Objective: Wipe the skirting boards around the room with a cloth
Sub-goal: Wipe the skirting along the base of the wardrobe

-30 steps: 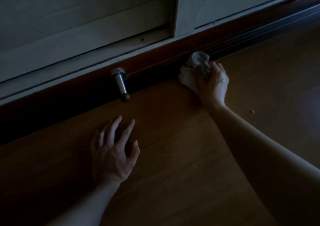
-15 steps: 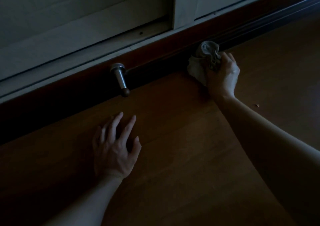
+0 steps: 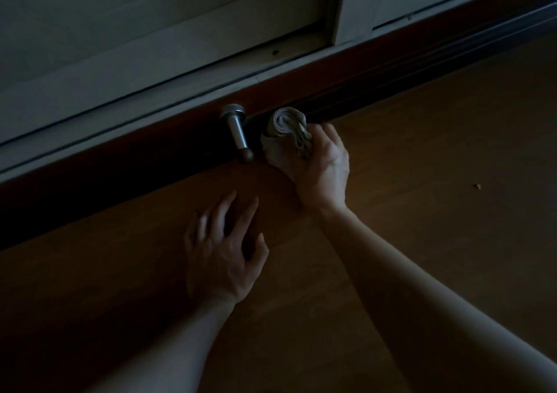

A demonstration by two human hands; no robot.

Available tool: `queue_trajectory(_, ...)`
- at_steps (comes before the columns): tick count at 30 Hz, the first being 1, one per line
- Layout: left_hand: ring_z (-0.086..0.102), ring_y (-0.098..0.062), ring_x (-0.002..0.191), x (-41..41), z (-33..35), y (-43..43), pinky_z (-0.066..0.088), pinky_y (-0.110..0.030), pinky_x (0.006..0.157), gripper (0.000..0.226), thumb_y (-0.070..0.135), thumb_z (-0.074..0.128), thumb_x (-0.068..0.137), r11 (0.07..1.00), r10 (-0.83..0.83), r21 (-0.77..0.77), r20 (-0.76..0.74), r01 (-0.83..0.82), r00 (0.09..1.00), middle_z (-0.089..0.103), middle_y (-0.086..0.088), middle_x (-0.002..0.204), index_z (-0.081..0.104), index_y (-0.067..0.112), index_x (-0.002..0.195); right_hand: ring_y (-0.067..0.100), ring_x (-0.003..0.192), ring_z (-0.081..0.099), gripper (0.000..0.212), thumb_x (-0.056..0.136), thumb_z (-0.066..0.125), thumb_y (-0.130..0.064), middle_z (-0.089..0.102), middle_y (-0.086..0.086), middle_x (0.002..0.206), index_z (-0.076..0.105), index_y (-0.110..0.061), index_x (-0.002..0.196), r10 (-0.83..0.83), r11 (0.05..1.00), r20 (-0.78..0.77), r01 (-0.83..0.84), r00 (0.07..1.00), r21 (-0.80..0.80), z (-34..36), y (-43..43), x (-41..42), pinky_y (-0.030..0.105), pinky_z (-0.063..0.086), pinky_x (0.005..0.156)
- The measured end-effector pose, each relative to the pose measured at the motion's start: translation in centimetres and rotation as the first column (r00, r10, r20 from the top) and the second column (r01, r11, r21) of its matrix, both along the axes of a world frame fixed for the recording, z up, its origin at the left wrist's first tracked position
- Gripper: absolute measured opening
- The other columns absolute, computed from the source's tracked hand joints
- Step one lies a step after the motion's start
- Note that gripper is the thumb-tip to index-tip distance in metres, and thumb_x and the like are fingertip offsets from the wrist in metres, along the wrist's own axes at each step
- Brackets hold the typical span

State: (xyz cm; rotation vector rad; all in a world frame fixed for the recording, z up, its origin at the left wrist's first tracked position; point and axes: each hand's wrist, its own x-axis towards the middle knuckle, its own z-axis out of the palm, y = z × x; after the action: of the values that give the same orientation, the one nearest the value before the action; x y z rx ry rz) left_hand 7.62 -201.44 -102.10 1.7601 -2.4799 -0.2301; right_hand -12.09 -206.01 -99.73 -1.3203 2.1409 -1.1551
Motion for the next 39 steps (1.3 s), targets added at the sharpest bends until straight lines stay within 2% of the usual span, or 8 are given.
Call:
queue_trajectory(4,0.038,-0.026,0.137,0.0,-0.2,0.0,0.030,-0.057,0.112,0.059,0.056,0.041,0.088,1.000,-0.002,-0.016,-0.019,0.001,1.000,0.039,0.003,0.157,0.049,0.040,0.145,0.022,0.095,0.057,0.035,0.086,0.060,-0.035,0.059,0.004,0.104,0.063,-0.007,0.106,-0.105,0.994,0.057,0.107,0.993,-0.024,0.4,0.1,0.9,0.043,0.050,0.084)
queue_trajectory(7,0.039,-0.025,0.137,0.2,-0.4,-0.1,0.031,-0.057,0.112,0.059,0.054,0.044,0.087,0.999,-0.008,-0.039,-0.034,0.007,0.999,0.041,0.002,0.155,0.052,0.039,0.143,0.020,0.094,0.057,0.040,0.085,0.057,-0.045,0.059,0.002,0.102,0.064,-0.009,0.102,-0.047,0.998,0.083,0.050,0.995,-0.034,0.5,0.0,1.6,0.041,0.050,0.083)
queue_trajectory(11,0.036,-0.024,0.138,0.2,-0.4,-0.1,0.029,-0.057,0.113,0.059,0.055,0.045,0.087,1.000,-0.012,-0.025,-0.030,0.011,0.999,0.040,0.003,0.156,0.049,0.041,0.144,0.014,0.090,0.055,0.021,0.090,0.061,-0.029,0.059,0.000,0.098,0.064,-0.011,0.099,-0.127,0.989,0.076,0.132,0.989,-0.065,-0.4,0.0,1.6,0.047,0.050,0.084)
queue_trajectory(15,0.038,-0.024,0.136,0.3,-0.2,-0.1,0.030,-0.056,0.113,0.059,0.054,0.045,0.086,0.999,-0.012,-0.035,-0.042,0.011,0.999,0.043,0.002,0.154,0.053,0.039,0.143,0.017,0.092,0.057,0.036,0.088,0.054,-0.045,0.058,-0.002,0.100,0.064,-0.014,0.102,-0.011,0.998,0.044,0.014,0.999,-0.056,-0.2,-0.2,2.8,0.040,0.048,0.085)
queue_trajectory(18,0.036,-0.023,0.139,0.3,-0.1,-0.1,0.028,-0.055,0.115,0.059,0.056,0.042,0.087,1.000,-0.011,-0.019,-0.052,0.010,0.999,0.042,0.003,0.155,0.053,0.039,0.143,0.028,0.105,0.059,0.028,0.091,0.063,-0.031,0.062,0.008,0.110,0.064,-0.010,0.110,-0.003,1.000,-0.046,0.002,0.999,-0.019,-0.8,-0.3,0.3,0.047,0.047,0.092)
queue_trajectory(24,0.027,-0.021,0.147,0.5,-0.4,-0.1,0.025,-0.056,0.117,0.059,0.061,0.034,0.092,0.999,-0.012,0.036,-0.018,0.013,1.000,0.033,0.007,0.159,0.044,0.044,0.147,0.023,0.100,0.060,0.025,0.090,0.067,-0.023,0.063,0.005,0.110,0.066,-0.009,0.110,-0.235,0.972,-0.122,0.231,0.964,-0.048,-0.8,-0.2,-7.6,0.015,0.030,0.074)
queue_trajectory(28,0.026,-0.024,0.147,-0.2,0.1,0.2,0.024,-0.056,0.117,0.063,0.062,0.025,0.092,0.997,0.011,0.076,0.004,-0.011,1.000,0.031,0.003,0.161,0.042,0.041,0.150,0.024,0.101,0.058,0.024,0.092,0.064,-0.026,0.060,0.006,0.111,0.064,-0.010,0.110,-0.051,0.998,-0.169,0.044,0.984,-0.040,-0.3,0.0,-7.8,0.040,0.046,0.087)
queue_trajectory(39,0.034,-0.019,0.141,-17.7,0.6,-0.8,0.025,-0.046,0.118,0.060,0.055,0.025,0.094,0.994,-0.104,0.014,-0.101,0.106,0.989,0.034,0.003,0.158,0.042,0.037,0.148,0.020,0.093,0.056,0.022,0.092,0.066,-0.031,0.060,0.003,0.103,0.064,-0.011,0.101,-0.074,0.996,-0.238,0.060,0.968,-0.064,-0.2,0.1,-17.4,0.031,0.038,0.074)
